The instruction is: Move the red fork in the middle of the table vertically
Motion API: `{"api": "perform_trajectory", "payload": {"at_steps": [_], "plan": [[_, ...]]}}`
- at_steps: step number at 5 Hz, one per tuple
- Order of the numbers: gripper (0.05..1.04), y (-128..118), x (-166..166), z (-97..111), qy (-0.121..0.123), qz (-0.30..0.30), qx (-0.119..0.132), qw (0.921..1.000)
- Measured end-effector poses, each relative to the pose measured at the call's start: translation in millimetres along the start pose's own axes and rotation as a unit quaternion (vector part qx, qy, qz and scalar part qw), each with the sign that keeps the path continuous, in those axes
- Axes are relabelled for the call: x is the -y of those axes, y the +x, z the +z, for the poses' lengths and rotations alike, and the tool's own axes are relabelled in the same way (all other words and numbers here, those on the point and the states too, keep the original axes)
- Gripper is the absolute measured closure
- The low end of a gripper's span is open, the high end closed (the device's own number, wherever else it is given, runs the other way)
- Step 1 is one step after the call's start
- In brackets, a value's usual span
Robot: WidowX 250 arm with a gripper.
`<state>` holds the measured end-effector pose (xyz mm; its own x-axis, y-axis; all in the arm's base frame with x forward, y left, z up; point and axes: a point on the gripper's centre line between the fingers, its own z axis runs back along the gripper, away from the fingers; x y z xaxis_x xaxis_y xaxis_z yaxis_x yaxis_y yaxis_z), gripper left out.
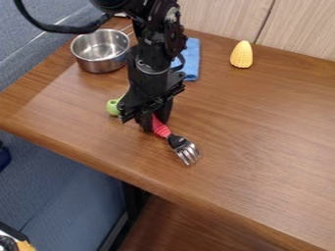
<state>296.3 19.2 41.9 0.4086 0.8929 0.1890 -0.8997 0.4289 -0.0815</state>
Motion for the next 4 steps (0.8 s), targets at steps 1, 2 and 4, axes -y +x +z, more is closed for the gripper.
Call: {"api": "perform_trajectory", "payload": {"at_steps": [1,2,4], "plan": [[0.735,-2,-5,4,0.014,-0.025,-0.006,0.9996],[0.736,3,1,24,-0.009,-0.045,-0.003,0.9990],[0.736,13,39,54,-0.066,-0.145,0.003,0.9872]]}}
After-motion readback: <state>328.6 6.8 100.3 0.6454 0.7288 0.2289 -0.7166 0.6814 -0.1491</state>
